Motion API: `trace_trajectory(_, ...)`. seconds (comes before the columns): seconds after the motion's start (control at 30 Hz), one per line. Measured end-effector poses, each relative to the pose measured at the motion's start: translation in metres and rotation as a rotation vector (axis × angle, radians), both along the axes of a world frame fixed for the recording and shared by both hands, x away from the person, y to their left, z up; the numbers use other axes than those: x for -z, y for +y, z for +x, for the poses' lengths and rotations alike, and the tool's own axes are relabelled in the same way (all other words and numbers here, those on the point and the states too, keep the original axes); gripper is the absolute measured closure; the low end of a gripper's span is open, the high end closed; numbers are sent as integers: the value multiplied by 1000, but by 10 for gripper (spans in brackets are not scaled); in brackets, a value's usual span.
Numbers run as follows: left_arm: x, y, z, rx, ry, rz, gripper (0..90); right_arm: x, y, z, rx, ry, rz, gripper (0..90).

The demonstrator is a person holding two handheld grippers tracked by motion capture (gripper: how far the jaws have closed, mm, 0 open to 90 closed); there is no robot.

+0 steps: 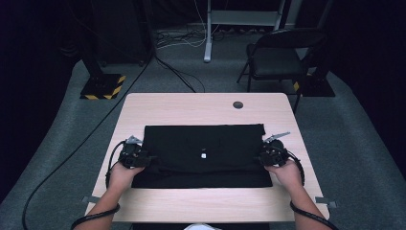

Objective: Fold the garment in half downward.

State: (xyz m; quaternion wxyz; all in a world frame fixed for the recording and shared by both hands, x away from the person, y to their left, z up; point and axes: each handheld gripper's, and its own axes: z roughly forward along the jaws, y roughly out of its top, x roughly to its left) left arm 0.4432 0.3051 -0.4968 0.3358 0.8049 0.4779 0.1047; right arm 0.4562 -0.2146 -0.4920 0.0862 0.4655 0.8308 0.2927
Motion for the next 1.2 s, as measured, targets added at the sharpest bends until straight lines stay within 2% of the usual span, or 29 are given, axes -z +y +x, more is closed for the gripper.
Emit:
trace_trajectory(0.07,1,0,0,-4,7,-2,501,-3,-1,-1,-22,4,18,676)
trace_trajectory(0.17,-1,0,-2,12,-10,-2,619,-9,1,-4,-57,-15,29,793)
trace_trajectory(0.23,-4,-1,-5,23,-23,-3,704,-15,1,-6,-73,-22,63,839)
trace_trajectory(0.3,-8,-3,-8,47,-34,-8,794,-21,3,-9,-92,-35,71,861)
trace_trajectory(0.37,-11,-4,-10,84,-37,24,852,-28,4,-12,-108,-53,65,868)
trace_trajectory(0.43,-15,-4,-13,94,-60,41,864,-33,3,-16,-117,-63,68,872)
trace_trajectory(0.57,-25,1,-20,82,-101,15,868,-39,-5,-29,-116,-98,68,875)
trace_trajectory(0.7,-32,5,-32,89,-117,1,869,-41,-16,-39,-96,-112,105,876)
trace_trajectory(0.87,-38,10,-47,110,-134,9,870,-42,-19,-47,-97,-124,103,876)
trace_trajectory(1.0,-37,16,-54,110,-117,3,869,-39,-20,-52,-107,-103,110,875)
trace_trajectory(1.1,-30,18,-56,113,-97,-2,860,-29,-19,-51,-114,-48,111,863)
trace_trajectory(1.2,-27,20,-56,84,-96,-8,783,-23,-15,-50,-111,-26,104,766)
